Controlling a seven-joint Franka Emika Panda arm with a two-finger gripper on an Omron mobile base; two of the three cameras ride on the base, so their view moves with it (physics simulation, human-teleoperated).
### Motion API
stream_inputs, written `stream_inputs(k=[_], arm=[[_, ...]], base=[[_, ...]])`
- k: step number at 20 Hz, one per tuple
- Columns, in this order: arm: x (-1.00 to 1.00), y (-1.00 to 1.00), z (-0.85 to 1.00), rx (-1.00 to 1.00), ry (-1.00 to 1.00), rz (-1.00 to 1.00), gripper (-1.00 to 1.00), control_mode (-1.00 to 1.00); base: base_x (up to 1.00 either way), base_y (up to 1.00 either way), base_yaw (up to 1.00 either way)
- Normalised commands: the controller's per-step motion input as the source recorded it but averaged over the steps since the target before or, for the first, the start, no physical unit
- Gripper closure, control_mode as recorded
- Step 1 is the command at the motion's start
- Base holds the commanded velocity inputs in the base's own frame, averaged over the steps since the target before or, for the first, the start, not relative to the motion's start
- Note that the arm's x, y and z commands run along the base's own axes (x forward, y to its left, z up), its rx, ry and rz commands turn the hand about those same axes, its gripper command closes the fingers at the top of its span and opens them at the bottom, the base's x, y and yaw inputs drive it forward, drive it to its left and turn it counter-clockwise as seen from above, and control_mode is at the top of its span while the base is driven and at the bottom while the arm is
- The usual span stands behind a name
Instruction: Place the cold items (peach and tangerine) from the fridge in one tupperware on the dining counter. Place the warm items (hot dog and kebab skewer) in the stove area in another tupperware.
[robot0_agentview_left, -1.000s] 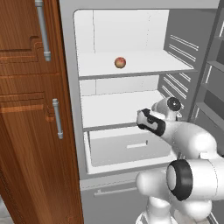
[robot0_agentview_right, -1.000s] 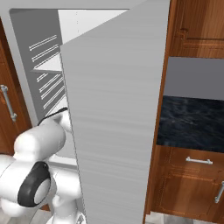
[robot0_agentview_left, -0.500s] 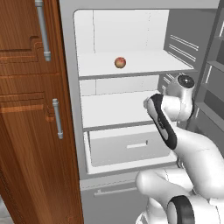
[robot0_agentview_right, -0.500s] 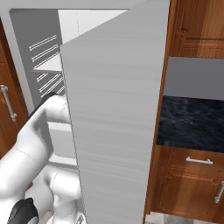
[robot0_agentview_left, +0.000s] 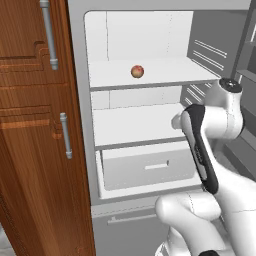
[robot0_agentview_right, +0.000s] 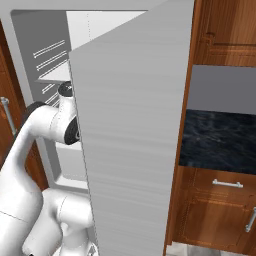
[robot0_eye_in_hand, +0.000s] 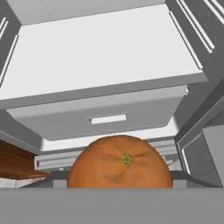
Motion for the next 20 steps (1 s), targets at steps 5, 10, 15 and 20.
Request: stream_inputs(k=[5, 10, 15, 20], arm=[[-0.62, 0.22, 0.37, 0.00, 0.09, -0.01, 1.00, -1.00], [-0.50, 0.23, 0.07, -0.05, -0.05, -0.01, 1.00, -1.00], [-0.61, 0.20, 0.00, -0.10, -0.26, 0.00, 1.00, -1.00], [-0.43, 0.26, -0.09, -0.05, -0.04, 0.00, 1.00, -1.00]], base=[[0.00, 0.00, 0.00], [0.00, 0.00, 0.00], [0.00, 0.00, 0.00], [0.00, 0.00, 0.00]])
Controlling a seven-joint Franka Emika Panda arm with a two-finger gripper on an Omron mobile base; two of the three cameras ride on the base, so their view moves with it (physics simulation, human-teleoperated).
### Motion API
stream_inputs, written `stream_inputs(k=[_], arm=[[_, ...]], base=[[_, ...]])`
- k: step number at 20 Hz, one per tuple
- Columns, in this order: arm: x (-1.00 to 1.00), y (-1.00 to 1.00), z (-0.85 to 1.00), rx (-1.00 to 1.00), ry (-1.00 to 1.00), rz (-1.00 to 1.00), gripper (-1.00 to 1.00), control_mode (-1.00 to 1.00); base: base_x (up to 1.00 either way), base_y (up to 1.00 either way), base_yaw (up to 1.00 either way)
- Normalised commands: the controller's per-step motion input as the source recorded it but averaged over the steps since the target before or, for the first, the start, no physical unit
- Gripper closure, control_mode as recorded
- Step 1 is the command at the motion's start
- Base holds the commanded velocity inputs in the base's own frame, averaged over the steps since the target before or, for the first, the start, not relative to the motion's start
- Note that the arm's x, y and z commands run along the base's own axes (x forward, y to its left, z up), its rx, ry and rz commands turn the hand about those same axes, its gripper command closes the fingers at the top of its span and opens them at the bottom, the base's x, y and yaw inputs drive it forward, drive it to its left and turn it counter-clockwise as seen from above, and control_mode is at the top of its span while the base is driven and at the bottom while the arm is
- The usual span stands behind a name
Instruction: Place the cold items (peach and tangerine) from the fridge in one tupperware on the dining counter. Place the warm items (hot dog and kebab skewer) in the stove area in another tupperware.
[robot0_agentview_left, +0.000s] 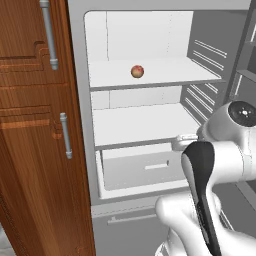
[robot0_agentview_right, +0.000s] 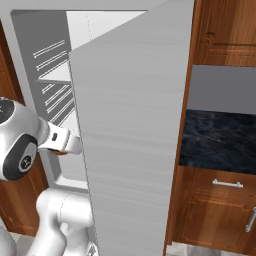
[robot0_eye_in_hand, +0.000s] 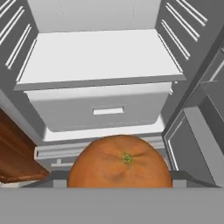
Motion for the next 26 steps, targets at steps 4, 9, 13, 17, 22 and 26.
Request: stream_inputs(k=[4, 9, 13, 17, 22, 26], arm=[[-0.05, 0.14, -0.10, 0.00, 0.08, 0.00, 1.00, 1.00], [0.00, 0.00, 0.00, 0.00, 0.00, 0.00, 1.00, 1.00], [0.00, 0.00, 0.00, 0.00, 0.00, 0.00, 1.00, 1.00], [0.00, 0.00, 0.00, 0.00, 0.00, 0.00, 1.00, 1.00], [0.00, 0.00, 0.00, 0.00, 0.00, 0.00, 1.00, 1.00], [0.00, 0.00, 0.00, 0.00, 0.00, 0.00, 1.00, 1.00]], base=[[-0.12, 0.16, 0.00], [-0.61, 0.37, -0.04], [-0.70, 0.43, -0.20], [-0.76, 0.40, -0.33], [-0.72, 0.43, -0.43], [-0.65, 0.34, -0.63]])
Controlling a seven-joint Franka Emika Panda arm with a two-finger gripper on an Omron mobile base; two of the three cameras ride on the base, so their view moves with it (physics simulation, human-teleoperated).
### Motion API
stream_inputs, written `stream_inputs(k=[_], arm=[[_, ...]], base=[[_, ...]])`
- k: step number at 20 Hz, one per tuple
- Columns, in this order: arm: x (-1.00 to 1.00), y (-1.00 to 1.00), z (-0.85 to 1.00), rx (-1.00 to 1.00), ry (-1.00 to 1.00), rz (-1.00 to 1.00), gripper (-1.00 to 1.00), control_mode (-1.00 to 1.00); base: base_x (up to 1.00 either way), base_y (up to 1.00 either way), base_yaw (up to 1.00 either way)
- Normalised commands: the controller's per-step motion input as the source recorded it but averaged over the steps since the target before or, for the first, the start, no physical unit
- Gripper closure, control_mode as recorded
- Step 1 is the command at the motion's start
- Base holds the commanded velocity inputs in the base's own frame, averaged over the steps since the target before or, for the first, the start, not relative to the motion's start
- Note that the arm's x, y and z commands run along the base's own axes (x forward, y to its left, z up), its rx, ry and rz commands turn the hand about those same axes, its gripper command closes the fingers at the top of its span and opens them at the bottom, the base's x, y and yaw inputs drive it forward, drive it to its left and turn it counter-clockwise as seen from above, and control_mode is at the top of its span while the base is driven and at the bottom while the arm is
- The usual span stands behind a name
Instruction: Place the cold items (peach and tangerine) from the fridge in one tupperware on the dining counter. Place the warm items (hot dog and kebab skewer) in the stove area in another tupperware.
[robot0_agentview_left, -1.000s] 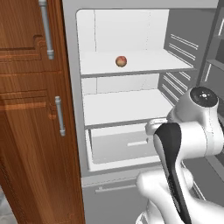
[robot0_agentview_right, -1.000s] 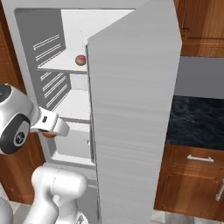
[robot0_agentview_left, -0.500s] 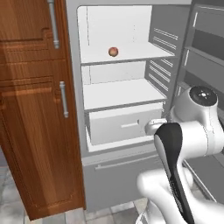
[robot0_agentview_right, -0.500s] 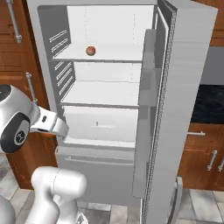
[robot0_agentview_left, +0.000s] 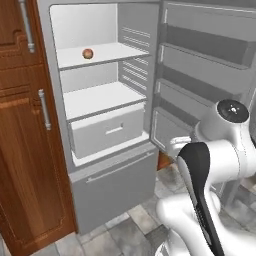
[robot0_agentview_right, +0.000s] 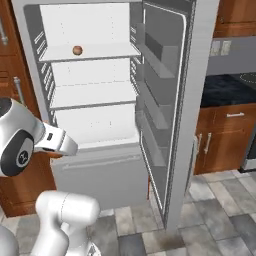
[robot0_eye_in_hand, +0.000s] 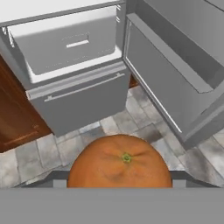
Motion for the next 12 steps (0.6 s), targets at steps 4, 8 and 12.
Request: stream_inputs(k=[4, 8, 12], arm=[[0.00, 0.00, 0.00, 0.00, 0.00, 0.00, 1.00, 1.00], [0.00, 0.00, 0.00, 0.00, 0.00, 0.00, 1.00, 1.00], [0.00, 0.00, 0.00, 0.00, 0.00, 0.00, 1.00, 1.00]], base=[[-0.68, 0.25, -0.70], [-0.76, 0.21, -0.71], [-0.80, 0.12, -0.74]])
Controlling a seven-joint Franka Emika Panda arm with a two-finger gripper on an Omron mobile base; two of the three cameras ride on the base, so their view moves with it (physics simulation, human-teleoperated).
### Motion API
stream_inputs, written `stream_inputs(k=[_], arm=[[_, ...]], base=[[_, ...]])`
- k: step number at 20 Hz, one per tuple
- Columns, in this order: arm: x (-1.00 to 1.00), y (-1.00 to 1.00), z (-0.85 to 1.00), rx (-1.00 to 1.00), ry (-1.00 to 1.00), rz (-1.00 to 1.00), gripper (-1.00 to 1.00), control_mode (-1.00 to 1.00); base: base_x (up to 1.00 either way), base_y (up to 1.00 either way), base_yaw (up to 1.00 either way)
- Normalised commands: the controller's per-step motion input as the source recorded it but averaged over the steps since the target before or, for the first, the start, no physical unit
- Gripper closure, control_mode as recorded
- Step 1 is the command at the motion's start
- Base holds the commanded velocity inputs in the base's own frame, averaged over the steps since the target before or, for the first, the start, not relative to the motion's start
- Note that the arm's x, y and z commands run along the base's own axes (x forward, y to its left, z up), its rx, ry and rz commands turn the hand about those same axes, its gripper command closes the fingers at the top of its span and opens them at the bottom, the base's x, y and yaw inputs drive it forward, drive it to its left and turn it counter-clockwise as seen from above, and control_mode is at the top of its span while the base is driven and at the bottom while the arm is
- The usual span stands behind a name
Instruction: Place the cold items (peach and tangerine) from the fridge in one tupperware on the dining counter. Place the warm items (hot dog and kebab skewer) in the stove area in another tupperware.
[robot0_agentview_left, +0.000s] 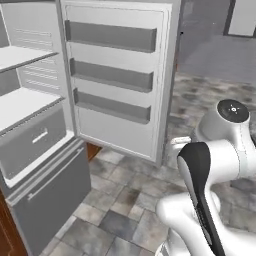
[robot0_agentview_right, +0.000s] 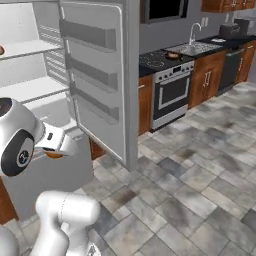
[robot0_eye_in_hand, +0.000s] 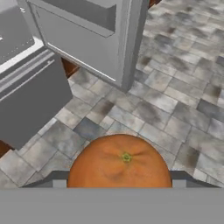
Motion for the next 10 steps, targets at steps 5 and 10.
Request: stream_inputs(k=[5, 10], arm=[[0.00, 0.00, 0.00, 0.00, 0.00, 0.00, 1.00, 1.00], [0.00, 0.00, 0.00, 0.00, 0.00, 0.00, 1.00, 1.00]], base=[[-0.70, -0.01, -0.72], [-0.42, -0.21, -0.64]])
